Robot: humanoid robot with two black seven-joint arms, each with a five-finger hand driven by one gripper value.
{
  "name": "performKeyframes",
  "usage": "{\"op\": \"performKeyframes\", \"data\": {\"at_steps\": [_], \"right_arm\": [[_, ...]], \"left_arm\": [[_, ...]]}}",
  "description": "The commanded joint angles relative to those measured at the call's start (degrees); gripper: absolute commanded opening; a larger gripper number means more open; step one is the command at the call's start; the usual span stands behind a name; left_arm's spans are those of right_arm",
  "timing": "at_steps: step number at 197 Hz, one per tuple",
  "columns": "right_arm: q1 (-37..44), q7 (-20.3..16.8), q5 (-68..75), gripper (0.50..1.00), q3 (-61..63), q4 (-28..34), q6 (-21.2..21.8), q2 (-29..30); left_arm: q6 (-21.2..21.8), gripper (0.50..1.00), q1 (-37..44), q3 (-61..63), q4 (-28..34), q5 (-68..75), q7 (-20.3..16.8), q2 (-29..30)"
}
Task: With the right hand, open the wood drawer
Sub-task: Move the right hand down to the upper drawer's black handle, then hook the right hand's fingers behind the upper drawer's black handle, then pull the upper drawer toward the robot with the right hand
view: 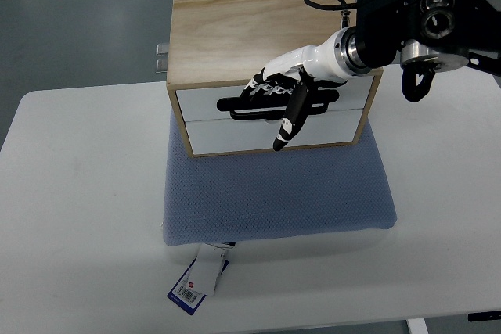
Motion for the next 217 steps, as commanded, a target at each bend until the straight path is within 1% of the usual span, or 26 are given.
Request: {"op": "performKeyframes", "data": {"at_steps": [1, 4, 5, 14, 85, 127, 153, 163, 164, 168, 183, 184, 188, 217], "right_arm": [[-0.2, 0.0, -1.0, 0.942, -0.5, -1.1, 0.7, 0.3], [-0.2, 0.0, -1.0, 0.942, -0.5, -1.1, 0.7, 0.3], [-0.2, 0.0, -1.6, 0.942, -0.9, -1.8, 1.8, 0.7], [-0.2, 0.0, -1.9, 0.940, -1.0, -2.0, 2.3, 0.9], [-3.5, 0.0, -4.2, 0.942, -1.4, -5.1, 2.5, 2.4], [-4.0, 0.0, -4.0, 0.942, -1.7, -5.1, 6.8, 2.2], [-3.5, 0.0, -3.1, 0.942, -1.5, -4.0, 9.6, 1.3], [-3.5, 0.0, -3.1, 0.942, -1.5, -4.0, 9.6, 1.3], [-3.2, 0.0, -2.7, 0.942, -1.5, -3.0, 11.1, 0.7], [-3.2, 0.0, -2.5, 0.944, -1.4, -2.6, 11.6, 0.4], [-3.2, 0.0, -2.3, 0.944, -1.4, -1.8, 12.2, 0.0], [-3.2, 0.0, -1.6, 0.944, -1.1, -0.6, 13.0, -0.4], [-3.2, 0.0, -1.2, 0.944, -1.1, -0.1, 13.5, -0.7], [-3.2, 0.0, 0.4, 0.942, -0.9, 2.2, 15.8, -2.6]], "left_arm": [[0.0, 1.000, 0.0, 0.0, 0.0, 0.0, 0.0, 0.0], [0.0, 1.000, 0.0, 0.0, 0.0, 0.0, 0.0, 0.0], [0.0, 1.000, 0.0, 0.0, -0.1, 0.0, 0.0, 0.0], [0.0, 1.000, 0.0, 0.0, -0.1, 0.0, 0.0, 0.0], [0.0, 1.000, 0.1, 0.0, 0.0, 0.0, -0.1, 0.0], [0.0, 1.000, 0.0, 0.0, 0.1, 0.0, -0.1, 0.0], [0.0, 1.000, 0.1, 0.0, 0.2, -0.1, -0.1, 0.0], [0.0, 1.000, 0.1, 0.0, 0.2, -0.1, -0.1, 0.0], [0.0, 1.000, 0.1, 0.0, 0.2, 0.0, -0.1, 0.0], [0.0, 1.000, 0.1, 0.0, 0.2, -0.1, -0.1, 0.0], [0.0, 1.000, 0.1, 0.0, 0.2, 0.0, -0.1, 0.0], [0.0, 1.000, 0.1, 0.0, 0.2, -0.1, -0.1, 0.0], [0.0, 1.000, 0.1, 0.0, 0.2, -0.1, -0.1, 0.0], [0.0, 1.000, 0.1, 0.0, 0.2, 0.0, 0.0, 0.0]]}}
